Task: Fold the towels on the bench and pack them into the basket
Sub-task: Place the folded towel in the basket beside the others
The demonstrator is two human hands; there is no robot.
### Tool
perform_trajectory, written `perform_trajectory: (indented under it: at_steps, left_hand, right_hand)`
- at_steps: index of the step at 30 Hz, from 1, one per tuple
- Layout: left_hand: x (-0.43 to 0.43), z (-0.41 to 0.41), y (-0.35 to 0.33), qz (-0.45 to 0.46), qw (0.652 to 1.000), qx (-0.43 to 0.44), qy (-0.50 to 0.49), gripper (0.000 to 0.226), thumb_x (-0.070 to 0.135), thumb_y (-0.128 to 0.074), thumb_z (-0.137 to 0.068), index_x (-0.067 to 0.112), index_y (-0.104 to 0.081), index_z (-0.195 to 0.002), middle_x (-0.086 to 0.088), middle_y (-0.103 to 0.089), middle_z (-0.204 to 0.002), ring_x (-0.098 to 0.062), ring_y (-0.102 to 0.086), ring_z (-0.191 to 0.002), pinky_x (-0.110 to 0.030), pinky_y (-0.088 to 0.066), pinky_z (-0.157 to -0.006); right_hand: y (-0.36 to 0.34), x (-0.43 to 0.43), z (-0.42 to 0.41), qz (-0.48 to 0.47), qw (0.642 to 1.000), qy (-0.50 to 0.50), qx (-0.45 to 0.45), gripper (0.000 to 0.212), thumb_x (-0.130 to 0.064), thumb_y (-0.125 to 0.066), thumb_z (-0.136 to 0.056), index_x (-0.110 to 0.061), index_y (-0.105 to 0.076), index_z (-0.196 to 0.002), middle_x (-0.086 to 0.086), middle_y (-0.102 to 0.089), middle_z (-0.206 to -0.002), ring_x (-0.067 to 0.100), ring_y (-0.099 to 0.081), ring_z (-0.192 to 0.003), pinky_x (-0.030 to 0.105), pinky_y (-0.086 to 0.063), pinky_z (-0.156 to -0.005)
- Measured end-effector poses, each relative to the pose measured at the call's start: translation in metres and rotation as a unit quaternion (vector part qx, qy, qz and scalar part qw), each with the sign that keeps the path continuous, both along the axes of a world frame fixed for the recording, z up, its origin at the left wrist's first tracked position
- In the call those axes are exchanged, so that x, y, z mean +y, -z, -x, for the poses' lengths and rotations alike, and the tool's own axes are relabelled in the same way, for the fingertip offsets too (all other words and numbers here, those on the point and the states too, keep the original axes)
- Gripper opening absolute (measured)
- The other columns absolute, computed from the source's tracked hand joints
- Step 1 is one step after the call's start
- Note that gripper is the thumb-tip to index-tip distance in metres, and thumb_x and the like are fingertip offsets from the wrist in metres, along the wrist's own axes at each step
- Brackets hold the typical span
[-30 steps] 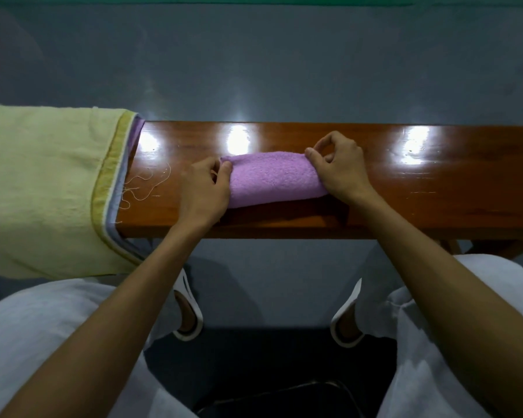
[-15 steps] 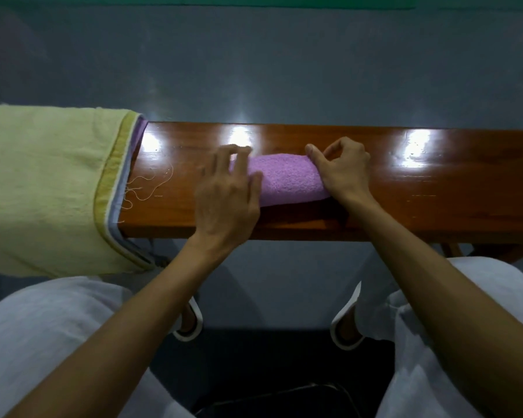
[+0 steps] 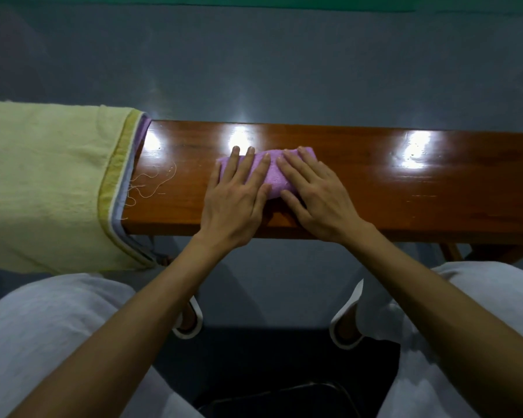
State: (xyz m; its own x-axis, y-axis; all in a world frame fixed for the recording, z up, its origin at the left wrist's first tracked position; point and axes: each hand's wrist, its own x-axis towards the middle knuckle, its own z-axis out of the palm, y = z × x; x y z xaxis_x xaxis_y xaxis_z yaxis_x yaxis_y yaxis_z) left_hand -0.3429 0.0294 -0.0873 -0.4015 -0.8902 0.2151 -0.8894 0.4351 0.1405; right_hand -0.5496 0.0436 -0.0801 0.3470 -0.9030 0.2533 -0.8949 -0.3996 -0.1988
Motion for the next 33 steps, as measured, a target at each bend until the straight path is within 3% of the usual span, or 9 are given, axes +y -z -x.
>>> perform_trajectory:
  at_steps: [5, 10, 19, 25, 28, 31, 33]
  left_hand:
    - [0.002, -0.006, -0.002, -0.016, 1.0, 0.011, -0.024, 0.061, 0.05, -0.011, -0.109, 0.024, -0.022, -0.164, -0.005, -0.019, -0.171, -0.025, -0.006, -0.159, -0.051, -0.009, -0.128]
    - [0.007, -0.016, -0.002, -0.027, 0.997, 0.021, -0.062, 0.06, 0.049, -0.016, -0.11, 0.022, -0.027, -0.162, -0.005, -0.022, -0.17, -0.029, -0.017, -0.156, -0.057, -0.016, -0.125]
    - [0.01, -0.025, 0.005, -0.047, 0.994, 0.04, -0.085, 0.058, 0.052, -0.012, -0.11, 0.03, -0.015, -0.164, -0.008, -0.012, -0.172, -0.029, -0.009, -0.159, -0.055, -0.01, -0.127]
    - [0.009, -0.027, 0.001, -0.072, 0.993, 0.041, -0.086, 0.059, 0.055, -0.009, -0.108, 0.035, -0.01, -0.164, -0.006, -0.005, -0.173, -0.03, 0.0, -0.159, -0.055, -0.006, -0.127]
    - [0.01, -0.029, -0.004, -0.091, 0.989, 0.071, -0.089, 0.056, 0.052, -0.014, -0.11, 0.036, -0.013, -0.164, -0.008, -0.009, -0.172, -0.03, -0.002, -0.159, -0.054, -0.006, -0.127]
    - [0.016, -0.031, -0.009, -0.087, 0.981, 0.136, -0.107, 0.053, 0.044, -0.023, -0.111, 0.029, -0.025, -0.162, -0.007, -0.027, -0.167, -0.028, -0.019, -0.156, -0.053, -0.021, -0.124]
    - [0.02, -0.032, -0.015, -0.055, 0.976, 0.169, -0.126, 0.05, 0.041, -0.029, -0.111, 0.025, -0.032, -0.159, -0.006, -0.043, -0.158, -0.025, -0.038, -0.144, -0.043, -0.034, -0.112]
  right_hand:
    - [-0.002, 0.006, 0.0, -0.035, 0.998, 0.04, 0.045, 0.065, -0.053, -0.014, -0.106, -0.024, -0.017, -0.164, 0.0, -0.012, -0.171, 0.021, -0.006, -0.158, 0.052, -0.02, -0.124]
    - [-0.001, 0.01, 0.0, -0.041, 0.995, 0.077, 0.047, 0.069, -0.054, -0.012, -0.105, -0.016, -0.021, -0.163, 0.004, -0.017, -0.17, 0.024, -0.011, -0.158, 0.053, -0.019, -0.125]
    - [-0.006, 0.011, 0.006, -0.055, 0.993, 0.096, 0.031, 0.068, -0.051, -0.011, -0.103, -0.019, -0.025, -0.162, 0.002, -0.021, -0.169, 0.025, -0.023, -0.155, 0.05, -0.024, -0.121]
    - [-0.005, 0.011, 0.005, -0.034, 0.995, 0.095, 0.029, 0.066, -0.051, -0.019, -0.105, -0.017, -0.031, -0.16, 0.004, -0.031, -0.165, 0.025, -0.038, -0.142, 0.044, -0.038, -0.108]
    - [-0.004, 0.009, 0.009, -0.041, 0.995, 0.089, -0.011, 0.067, -0.056, -0.025, -0.102, -0.02, -0.032, -0.159, 0.002, -0.029, -0.166, 0.023, -0.034, -0.145, 0.046, -0.038, -0.111]
    - [-0.008, 0.009, 0.014, -0.056, 0.99, 0.068, -0.106, 0.07, -0.056, -0.044, -0.097, -0.027, -0.031, -0.159, 0.003, -0.019, -0.169, 0.025, -0.027, -0.151, 0.045, -0.03, -0.116]
    - [-0.015, 0.01, 0.015, -0.046, 0.984, 0.068, -0.16, 0.067, -0.051, -0.053, -0.095, -0.028, -0.037, -0.156, 0.005, -0.02, -0.169, 0.026, -0.029, -0.15, 0.043, -0.03, -0.114]
